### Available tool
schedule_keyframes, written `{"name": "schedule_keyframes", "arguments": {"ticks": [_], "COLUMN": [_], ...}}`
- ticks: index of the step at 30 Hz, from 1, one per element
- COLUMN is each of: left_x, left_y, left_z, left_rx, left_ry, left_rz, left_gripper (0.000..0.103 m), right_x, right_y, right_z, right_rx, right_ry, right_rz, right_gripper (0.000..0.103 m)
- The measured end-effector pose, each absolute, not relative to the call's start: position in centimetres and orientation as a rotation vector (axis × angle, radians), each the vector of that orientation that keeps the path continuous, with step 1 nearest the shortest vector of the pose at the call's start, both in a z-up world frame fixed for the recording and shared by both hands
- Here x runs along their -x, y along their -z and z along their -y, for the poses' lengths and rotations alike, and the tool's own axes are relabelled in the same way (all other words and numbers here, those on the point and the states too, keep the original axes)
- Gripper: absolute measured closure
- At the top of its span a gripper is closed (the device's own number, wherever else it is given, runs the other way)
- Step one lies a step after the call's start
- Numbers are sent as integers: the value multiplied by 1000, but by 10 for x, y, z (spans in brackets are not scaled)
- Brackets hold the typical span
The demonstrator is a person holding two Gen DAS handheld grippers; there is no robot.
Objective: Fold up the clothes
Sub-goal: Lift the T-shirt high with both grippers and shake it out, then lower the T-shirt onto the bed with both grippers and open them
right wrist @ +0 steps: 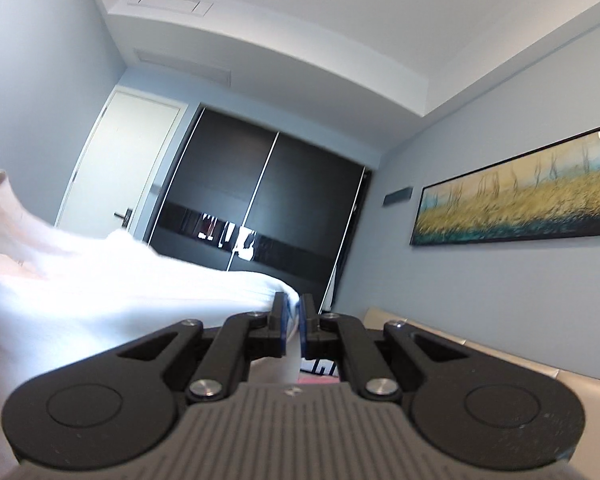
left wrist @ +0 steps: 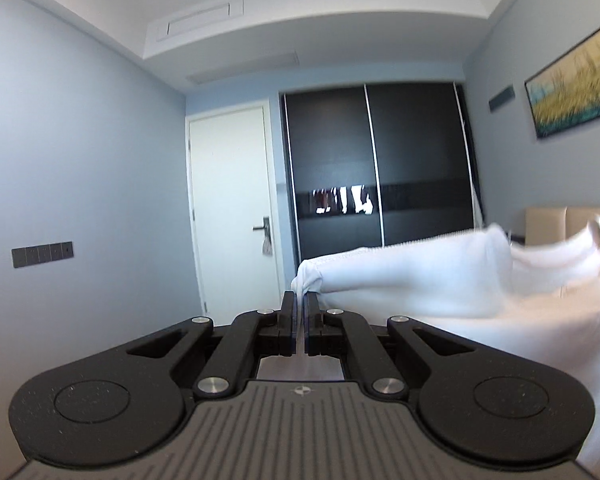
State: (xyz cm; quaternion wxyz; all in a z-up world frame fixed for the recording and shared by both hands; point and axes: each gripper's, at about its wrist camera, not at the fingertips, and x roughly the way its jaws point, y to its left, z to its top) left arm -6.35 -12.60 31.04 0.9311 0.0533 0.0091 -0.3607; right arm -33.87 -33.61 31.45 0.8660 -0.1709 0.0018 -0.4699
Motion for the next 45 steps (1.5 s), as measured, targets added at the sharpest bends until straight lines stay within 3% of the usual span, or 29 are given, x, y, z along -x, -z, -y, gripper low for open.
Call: {"name": "schedule_keyframes", "arguments": {"ticks": [13,22,29,37,45], "left_x": [149,170,134,38,-54], "left_y": [-348,-358,-330,-249,-162], "left_z": [43,35,73,182,302], "left_rx": [-6,-5,-113,-260,-505], "left_ry": [812,822,857,862,856], "left_rz": [242,333,187,-120,-299], "left_gripper": [102,102,102,102,101], "right_x": [429,459,424,336,224], "right_y": [-333,-335,-304,-230,-152], "right_z": [263,231,269,359,469], "right_rx": [383,375,309,164,30], "right_ry": [1032,1033,1028,998,996], "right_rz": [209,280,153,-132,-364], "right_gripper": [97,97,97,97,97]}}
